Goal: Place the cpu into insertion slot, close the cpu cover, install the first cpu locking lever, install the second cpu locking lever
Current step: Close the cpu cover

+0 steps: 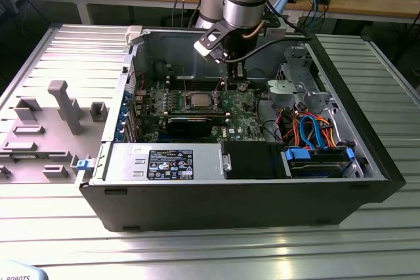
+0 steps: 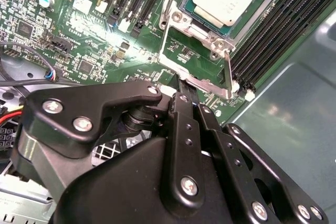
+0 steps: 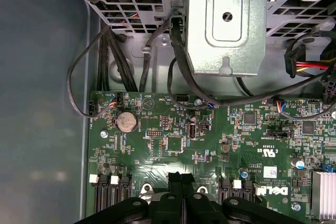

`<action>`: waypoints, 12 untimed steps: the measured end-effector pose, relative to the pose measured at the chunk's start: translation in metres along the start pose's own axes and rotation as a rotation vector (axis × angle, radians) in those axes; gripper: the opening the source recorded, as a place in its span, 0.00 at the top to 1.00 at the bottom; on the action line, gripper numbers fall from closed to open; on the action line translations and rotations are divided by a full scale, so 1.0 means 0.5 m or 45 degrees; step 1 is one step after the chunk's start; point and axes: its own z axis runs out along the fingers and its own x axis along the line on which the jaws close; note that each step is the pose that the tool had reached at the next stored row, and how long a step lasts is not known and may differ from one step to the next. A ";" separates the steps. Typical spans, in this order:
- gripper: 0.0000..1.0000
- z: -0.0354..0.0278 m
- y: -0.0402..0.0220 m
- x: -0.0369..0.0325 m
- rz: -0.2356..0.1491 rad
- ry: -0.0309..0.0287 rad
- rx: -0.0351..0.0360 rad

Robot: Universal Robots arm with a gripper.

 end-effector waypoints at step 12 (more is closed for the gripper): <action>0.89 0.000 -0.006 0.000 0.000 0.0000 0.0001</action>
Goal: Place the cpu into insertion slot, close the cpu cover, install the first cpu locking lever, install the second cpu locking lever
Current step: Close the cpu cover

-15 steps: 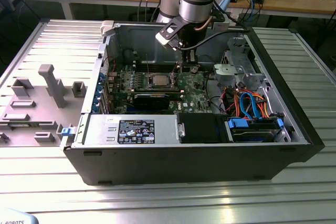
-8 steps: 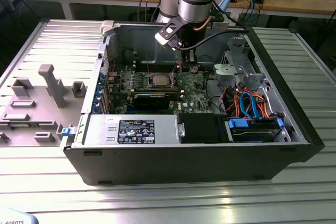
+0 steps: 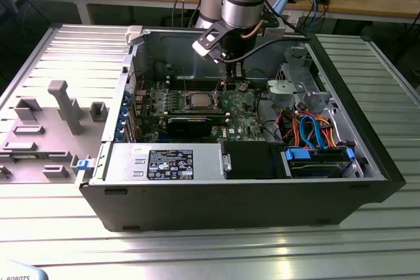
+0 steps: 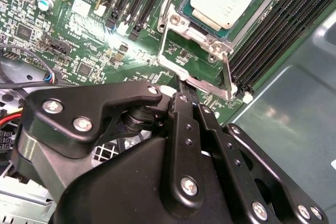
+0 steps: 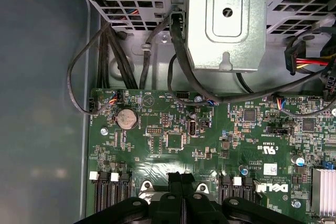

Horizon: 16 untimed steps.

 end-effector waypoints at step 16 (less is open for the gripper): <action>0.89 0.000 -0.014 0.001 0.000 0.0000 -0.0001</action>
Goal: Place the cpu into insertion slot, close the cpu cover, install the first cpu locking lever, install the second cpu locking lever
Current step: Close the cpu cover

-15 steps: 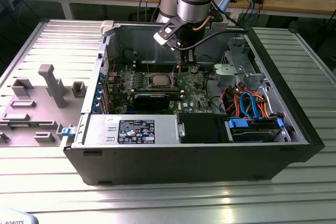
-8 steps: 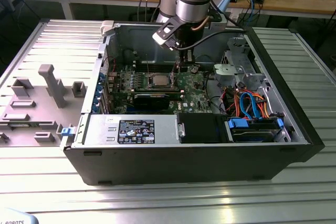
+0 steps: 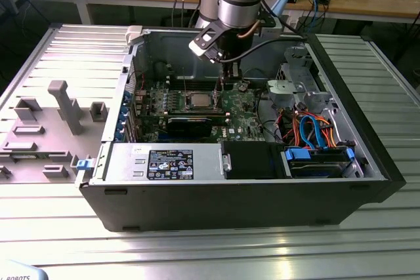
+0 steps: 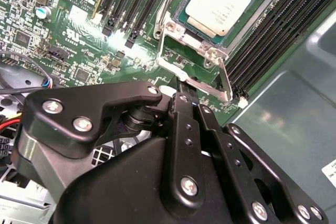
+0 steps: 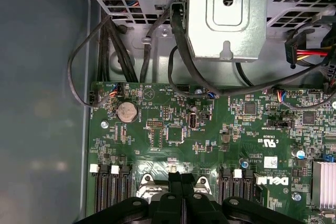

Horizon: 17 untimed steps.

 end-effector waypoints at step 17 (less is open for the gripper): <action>0.89 0.000 -0.008 0.000 0.000 0.0000 0.0000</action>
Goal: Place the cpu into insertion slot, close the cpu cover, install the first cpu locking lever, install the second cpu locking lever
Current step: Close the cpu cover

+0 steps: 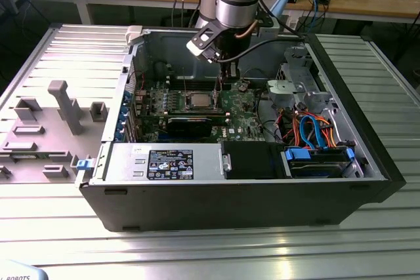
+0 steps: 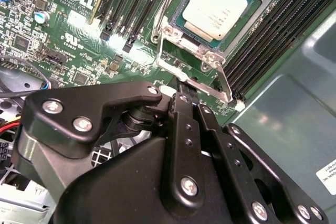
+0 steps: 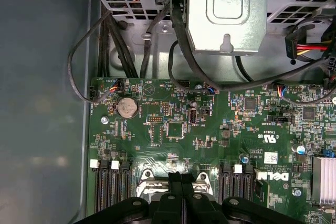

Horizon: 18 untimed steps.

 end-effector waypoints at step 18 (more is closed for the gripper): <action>0.89 0.000 -0.009 0.000 0.000 0.0001 0.0000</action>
